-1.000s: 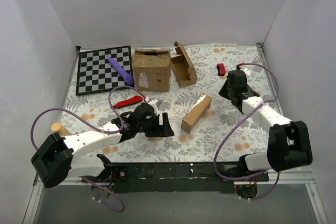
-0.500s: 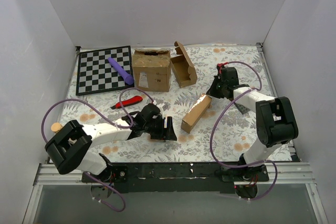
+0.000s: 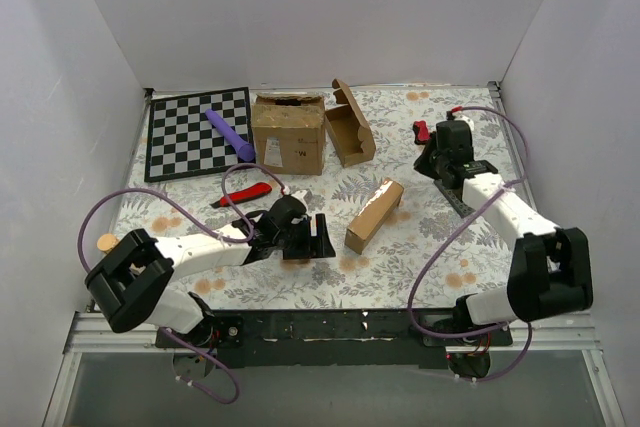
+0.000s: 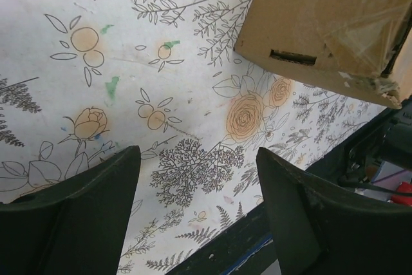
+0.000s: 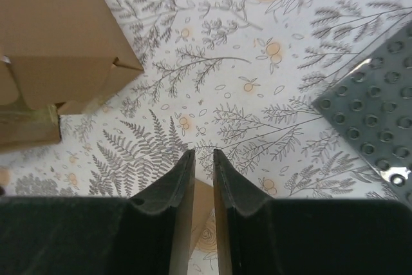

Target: Unpack the express box

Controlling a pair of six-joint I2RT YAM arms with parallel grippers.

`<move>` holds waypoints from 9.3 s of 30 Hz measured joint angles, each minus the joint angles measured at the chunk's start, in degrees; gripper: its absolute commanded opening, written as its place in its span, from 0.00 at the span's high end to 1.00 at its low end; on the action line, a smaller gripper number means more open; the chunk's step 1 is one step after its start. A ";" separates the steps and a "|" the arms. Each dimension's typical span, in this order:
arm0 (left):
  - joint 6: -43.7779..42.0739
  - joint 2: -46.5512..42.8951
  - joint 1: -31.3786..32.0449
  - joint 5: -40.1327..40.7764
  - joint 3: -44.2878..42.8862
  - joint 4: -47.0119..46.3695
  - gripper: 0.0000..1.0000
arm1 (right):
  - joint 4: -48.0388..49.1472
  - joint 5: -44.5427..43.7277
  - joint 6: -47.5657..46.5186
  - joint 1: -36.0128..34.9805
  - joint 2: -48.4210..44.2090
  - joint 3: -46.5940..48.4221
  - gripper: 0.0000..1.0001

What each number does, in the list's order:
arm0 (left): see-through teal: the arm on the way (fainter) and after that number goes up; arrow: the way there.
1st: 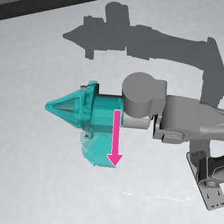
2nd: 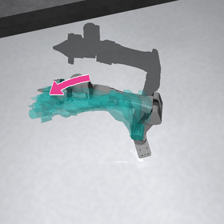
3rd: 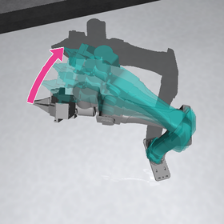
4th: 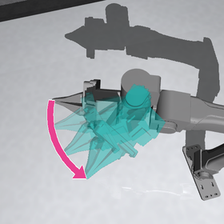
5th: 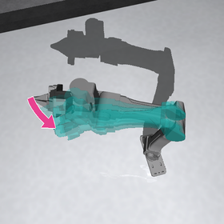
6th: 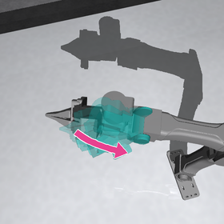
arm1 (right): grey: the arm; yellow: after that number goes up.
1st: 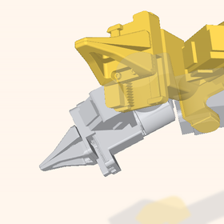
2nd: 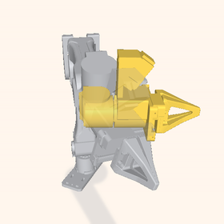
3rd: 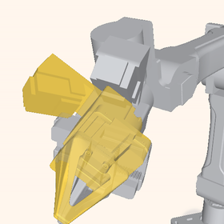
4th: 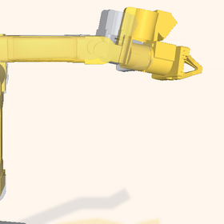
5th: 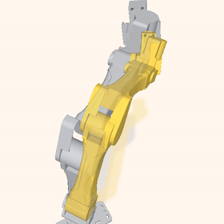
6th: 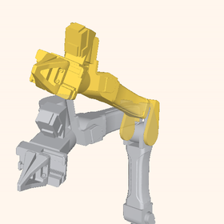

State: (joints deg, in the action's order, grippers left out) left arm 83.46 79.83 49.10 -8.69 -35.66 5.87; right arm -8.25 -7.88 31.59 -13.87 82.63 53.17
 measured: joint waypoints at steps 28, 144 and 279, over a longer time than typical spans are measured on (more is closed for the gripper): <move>3.19 18.49 -6.27 5.64 -17.05 0.68 0.59 | -6.16 4.85 -2.08 -6.14 2.56 -5.99 0.99; 19.47 -9.62 -26.64 28.63 -14.69 31.54 0.02 | 3.98 10.49 0.76 -24.13 -19.12 -22.56 0.51; 17.59 -17.99 -15.89 18.56 -33.81 40.33 0.22 | 12.46 22.64 -3.04 -39.04 -0.20 11.65 0.99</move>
State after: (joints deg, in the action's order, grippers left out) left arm 101.06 61.84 33.21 9.87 -69.47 46.19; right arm 4.21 14.76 28.56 -52.90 82.43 64.82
